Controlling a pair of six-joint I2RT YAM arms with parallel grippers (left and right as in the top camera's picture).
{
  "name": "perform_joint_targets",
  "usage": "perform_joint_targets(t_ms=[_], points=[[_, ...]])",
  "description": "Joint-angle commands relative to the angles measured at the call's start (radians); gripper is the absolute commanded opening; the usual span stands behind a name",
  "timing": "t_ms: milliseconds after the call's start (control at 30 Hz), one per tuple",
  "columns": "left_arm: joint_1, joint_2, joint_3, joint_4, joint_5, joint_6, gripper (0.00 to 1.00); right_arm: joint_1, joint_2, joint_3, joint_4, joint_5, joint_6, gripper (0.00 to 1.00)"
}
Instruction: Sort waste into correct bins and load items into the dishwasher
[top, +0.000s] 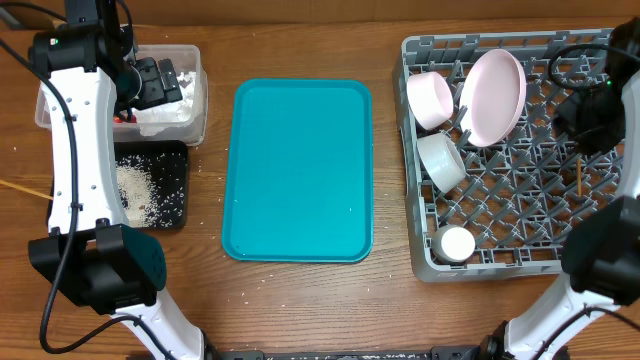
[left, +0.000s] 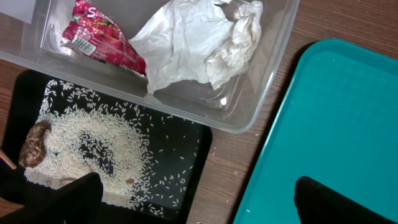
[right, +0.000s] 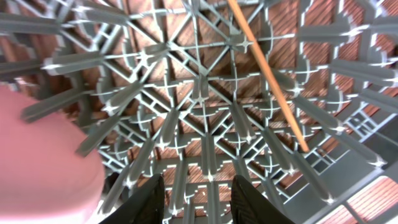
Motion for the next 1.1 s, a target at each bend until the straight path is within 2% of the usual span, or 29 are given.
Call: perform_joint_targets(t_ms=[0,267,433,500,533,567,767,900,1067], points=[[0.0,-0.019,0.02,0.0,-0.01,0.001,1.0,0.003,-0.108,0.004,0.005,0.0,-0.023,0.38],[-0.001,-0.019,0.019,0.0,-0.01,0.001,1.0,0.012,-0.21,0.004,0.006,-0.081,-0.158,0.38],[-0.001,-0.019,0.02,0.0,-0.01,0.001,1.0,0.076,-0.32,0.004,0.002,-0.052,-0.176,0.49],[0.0,-0.019,0.019,0.0,-0.01,0.001,1.0,0.111,-0.377,0.004,-0.011,-0.026,-0.176,0.57],[0.0,-0.019,0.02,0.0,-0.01,0.001,1.0,0.132,-0.412,0.004,-0.022,-0.021,-0.175,0.7],[-0.001,-0.019,0.02,0.0,-0.01,0.001,1.0,0.148,-0.441,0.004,-0.032,-0.023,-0.175,1.0],[-0.001,-0.019,0.019,0.0,-0.01,0.001,1.0,0.227,-0.612,0.003,-0.157,-0.091,-0.168,1.0],[0.0,-0.019,0.019,0.0,-0.01,0.001,1.0,0.231,-0.685,0.002,-0.153,-0.195,-0.169,1.0],[0.0,-0.019,0.02,0.0,-0.01,0.001,1.0,0.231,-0.719,0.002,-0.157,-0.191,-0.182,1.0]])
